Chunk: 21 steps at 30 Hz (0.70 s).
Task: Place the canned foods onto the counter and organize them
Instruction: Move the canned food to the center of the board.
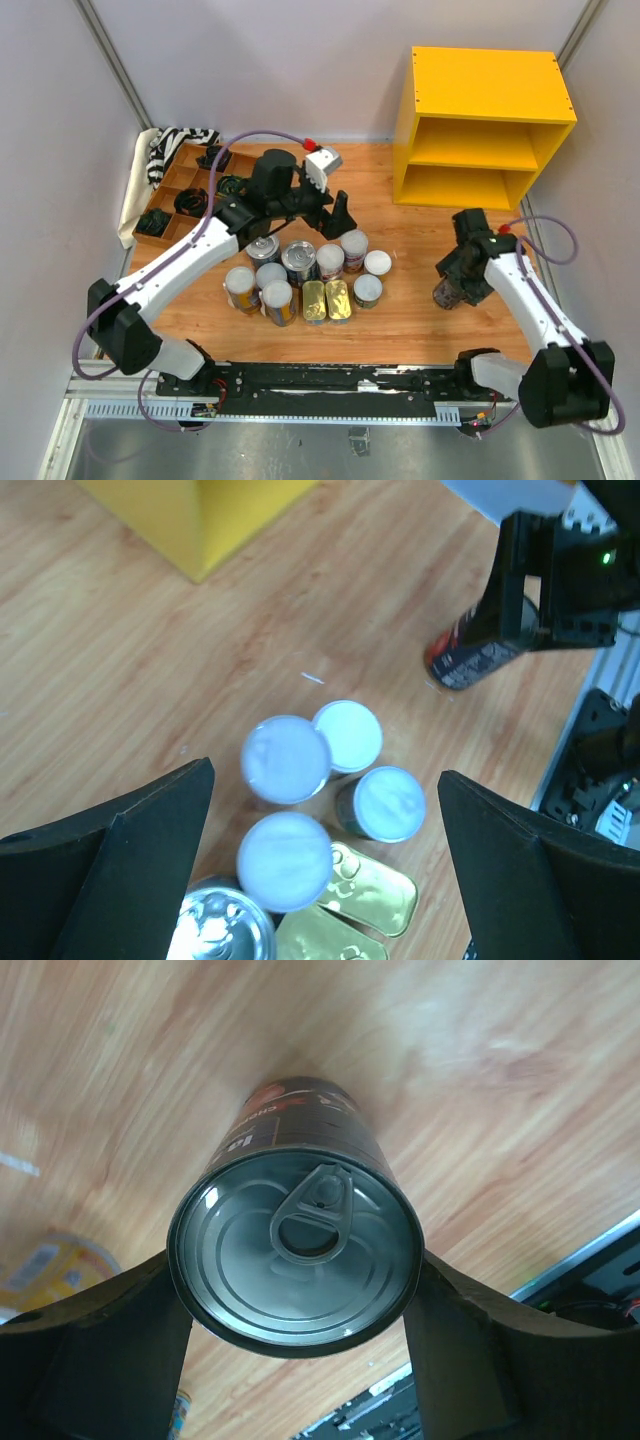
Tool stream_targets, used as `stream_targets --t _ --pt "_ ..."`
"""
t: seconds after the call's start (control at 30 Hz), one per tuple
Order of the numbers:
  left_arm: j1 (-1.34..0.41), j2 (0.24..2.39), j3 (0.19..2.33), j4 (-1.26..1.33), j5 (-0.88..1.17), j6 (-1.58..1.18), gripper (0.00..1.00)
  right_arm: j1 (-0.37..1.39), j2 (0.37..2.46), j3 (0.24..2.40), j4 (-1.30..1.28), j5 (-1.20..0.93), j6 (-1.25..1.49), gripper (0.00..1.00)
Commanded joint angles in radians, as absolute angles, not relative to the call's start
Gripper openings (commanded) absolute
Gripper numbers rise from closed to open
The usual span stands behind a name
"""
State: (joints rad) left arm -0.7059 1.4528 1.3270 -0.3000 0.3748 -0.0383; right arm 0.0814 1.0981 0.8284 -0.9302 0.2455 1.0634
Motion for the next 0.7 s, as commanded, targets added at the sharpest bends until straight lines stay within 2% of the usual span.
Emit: stream_targets --t 0.0,0.27,0.53,0.57,0.67 --pt "-0.642 1.367 1.298 -0.333 0.344 -0.091 1.0 0.281 1.229 0.946 -0.949 0.273 1.148 0.06" --pt "-0.606 1.309 1.238 -0.319 0.327 -0.119 1.0 0.527 1.499 1.182 -1.031 0.287 1.119 0.1" --pt "-0.583 1.296 1.219 -0.31 0.335 -0.12 1.0 0.632 1.499 1.187 -1.03 0.221 1.119 0.21" --pt "-0.581 1.298 1.219 -0.306 0.337 -0.12 1.0 0.64 1.491 1.18 -1.029 0.223 1.117 0.25" --pt "-0.58 1.31 1.223 -0.291 0.334 -0.121 1.0 0.655 1.485 1.162 -1.029 0.228 1.098 0.71"
